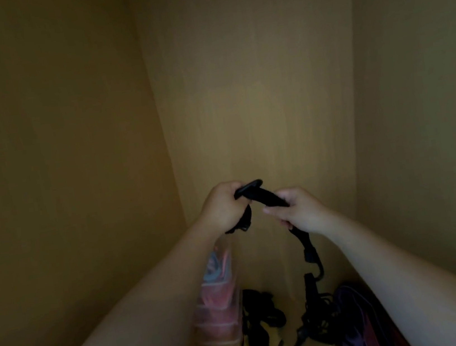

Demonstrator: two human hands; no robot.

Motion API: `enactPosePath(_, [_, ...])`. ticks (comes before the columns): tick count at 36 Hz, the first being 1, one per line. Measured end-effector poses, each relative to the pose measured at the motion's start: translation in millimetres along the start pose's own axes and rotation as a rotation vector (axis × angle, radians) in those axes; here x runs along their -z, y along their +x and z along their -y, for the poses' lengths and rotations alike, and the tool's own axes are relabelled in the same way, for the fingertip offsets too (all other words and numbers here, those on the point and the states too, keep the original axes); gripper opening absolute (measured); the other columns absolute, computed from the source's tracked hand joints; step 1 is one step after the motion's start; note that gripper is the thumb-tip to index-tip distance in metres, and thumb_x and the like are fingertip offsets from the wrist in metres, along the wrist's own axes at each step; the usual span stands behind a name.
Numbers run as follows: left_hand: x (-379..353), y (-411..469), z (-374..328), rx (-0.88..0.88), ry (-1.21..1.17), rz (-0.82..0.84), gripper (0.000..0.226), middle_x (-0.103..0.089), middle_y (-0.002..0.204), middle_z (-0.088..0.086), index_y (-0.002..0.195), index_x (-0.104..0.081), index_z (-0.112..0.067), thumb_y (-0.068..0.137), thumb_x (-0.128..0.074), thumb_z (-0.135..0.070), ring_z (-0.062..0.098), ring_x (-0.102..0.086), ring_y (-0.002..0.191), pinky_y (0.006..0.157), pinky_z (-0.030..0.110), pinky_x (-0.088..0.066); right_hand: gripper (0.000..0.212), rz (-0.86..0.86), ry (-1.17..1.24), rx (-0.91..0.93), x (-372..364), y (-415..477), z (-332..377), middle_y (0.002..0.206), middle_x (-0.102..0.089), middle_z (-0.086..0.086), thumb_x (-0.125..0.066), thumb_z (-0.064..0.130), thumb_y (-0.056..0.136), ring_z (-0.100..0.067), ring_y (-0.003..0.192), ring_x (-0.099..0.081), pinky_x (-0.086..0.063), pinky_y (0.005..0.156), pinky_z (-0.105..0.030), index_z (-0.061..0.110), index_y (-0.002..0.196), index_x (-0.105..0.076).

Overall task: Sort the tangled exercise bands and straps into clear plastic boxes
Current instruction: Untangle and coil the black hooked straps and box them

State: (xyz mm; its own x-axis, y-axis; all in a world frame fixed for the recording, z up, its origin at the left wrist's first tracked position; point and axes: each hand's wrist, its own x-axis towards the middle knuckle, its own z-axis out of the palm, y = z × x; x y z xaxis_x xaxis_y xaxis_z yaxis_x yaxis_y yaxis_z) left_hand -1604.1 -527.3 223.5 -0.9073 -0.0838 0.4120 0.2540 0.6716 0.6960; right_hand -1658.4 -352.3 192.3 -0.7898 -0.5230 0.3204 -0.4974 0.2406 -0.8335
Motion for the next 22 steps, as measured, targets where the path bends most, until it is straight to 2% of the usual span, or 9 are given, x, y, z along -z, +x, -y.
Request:
enactPosePath(2, [3.3, 2.7, -1.3, 0.016, -0.024, -0.041, 0.028, -0.063, 0.068, 0.002, 0.079, -0.061, -0.029, 0.094, -0.052, -0.007, 0.023, -0.063, 0.065, 0.060, 0.031, -0.049, 0.009, 0.026, 0.019, -0.042, 2.1, -1.2, -12.2, 0.063, -0.061, 0.005, -0.067, 0.013, 0.089, -0.011, 0.057, -0.059, -0.049, 0.061, -0.028, 0.017, 0.082, -0.063])
enactPosePath(5, [12.7, 9.2, 1.9, 0.070, -0.092, -0.110, 0.027, -0.062, 0.067, 0.004, 0.081, -0.060, -0.025, 0.094, -0.048, -0.006, 0.022, -0.061, 0.060, 0.057, 0.028, -0.047, 0.004, 0.118, -0.016, -0.160, 3.5, -10.1, -35.6, 0.076, -0.068, 0.001, -0.070, 0.015, 0.087, -0.013, 0.071, -0.066, -0.052, 0.070, -0.026, 0.015, 0.086, -0.066])
enactPosePath(8, [22.7, 13.2, 7.0, 0.122, -0.113, -0.171, 0.027, -0.058, 0.068, 0.003, 0.081, -0.059, -0.022, 0.094, -0.045, -0.003, 0.021, -0.056, 0.062, 0.057, 0.026, -0.042, 0.007, 0.158, -0.051, -0.255, 1.5, -25.3, -61.1, 0.085, -0.069, 0.000, -0.069, 0.016, 0.088, -0.013, 0.078, -0.066, -0.052, 0.079, -0.027, 0.013, 0.093, -0.066])
enactPosePath(13, [24.0, 11.0, 14.6, 0.135, -0.059, -0.185, 0.017, -0.055, 0.071, 0.003, 0.090, -0.059, -0.012, 0.093, -0.046, -0.002, 0.024, -0.055, 0.070, 0.065, 0.029, -0.041, 0.011, 0.129, -0.044, -0.346, -6.0, -46.7, -86.6, 0.088, -0.066, -0.002, -0.064, 0.021, 0.092, -0.015, 0.082, -0.063, -0.047, 0.076, -0.022, 0.011, 0.093, -0.066])
enactPosePath(16, [22.6, 9.7, 16.4, 0.136, -0.073, -0.201, 0.026, -0.055, 0.066, 0.004, 0.079, -0.058, -0.017, 0.091, -0.044, 0.001, 0.025, -0.056, 0.064, 0.056, 0.025, -0.043, 0.016, 0.165, 0.029, -0.430, -13.0, -54.2, -98.8, 0.102, -0.066, -0.009, -0.059, 0.021, 0.095, -0.022, 0.094, -0.066, -0.056, 0.077, -0.028, 0.010, 0.106, -0.061])
enactPosePath(18, [20.6, 6.4, 16.0, 0.129, -0.056, -0.172, 0.030, -0.058, 0.065, 0.005, 0.074, -0.056, -0.022, 0.092, -0.044, -0.001, 0.026, -0.058, 0.059, 0.053, 0.026, -0.046, 0.015, 0.154, 0.069, -0.449, -16.7, -57.0, -101.6, 0.099, -0.067, -0.009, -0.059, 0.015, 0.095, -0.020, 0.087, -0.068, -0.057, 0.073, -0.028, 0.012, 0.109, -0.057])
enactPosePath(20, [18.0, 3.0, 17.2, 0.126, -0.043, -0.143, 0.026, -0.060, 0.065, 0.009, 0.075, -0.057, -0.019, 0.092, -0.045, -0.003, 0.029, -0.061, 0.058, 0.055, 0.034, -0.050, 0.011, 0.097, 0.080, -0.455, -19.2, -56.8, -100.4, 0.090, -0.066, -0.008, -0.058, 0.010, 0.094, -0.017, 0.077, -0.065, -0.056, 0.069, -0.025, 0.015, 0.103, -0.055])
enactPosePath(22, [15.1, 0.9, 21.6, 0.128, -0.027, -0.139, 0.022, -0.060, 0.065, 0.011, 0.077, -0.058, -0.016, 0.091, -0.046, -0.004, 0.029, -0.061, 0.058, 0.056, 0.038, -0.051, 0.010, 0.046, 0.086, -0.450, -19.9, -55.4, -100.6, 0.085, -0.064, -0.009, -0.057, 0.004, 0.094, -0.014, 0.071, -0.063, -0.054, 0.061, -0.019, 0.010, 0.102, -0.057])
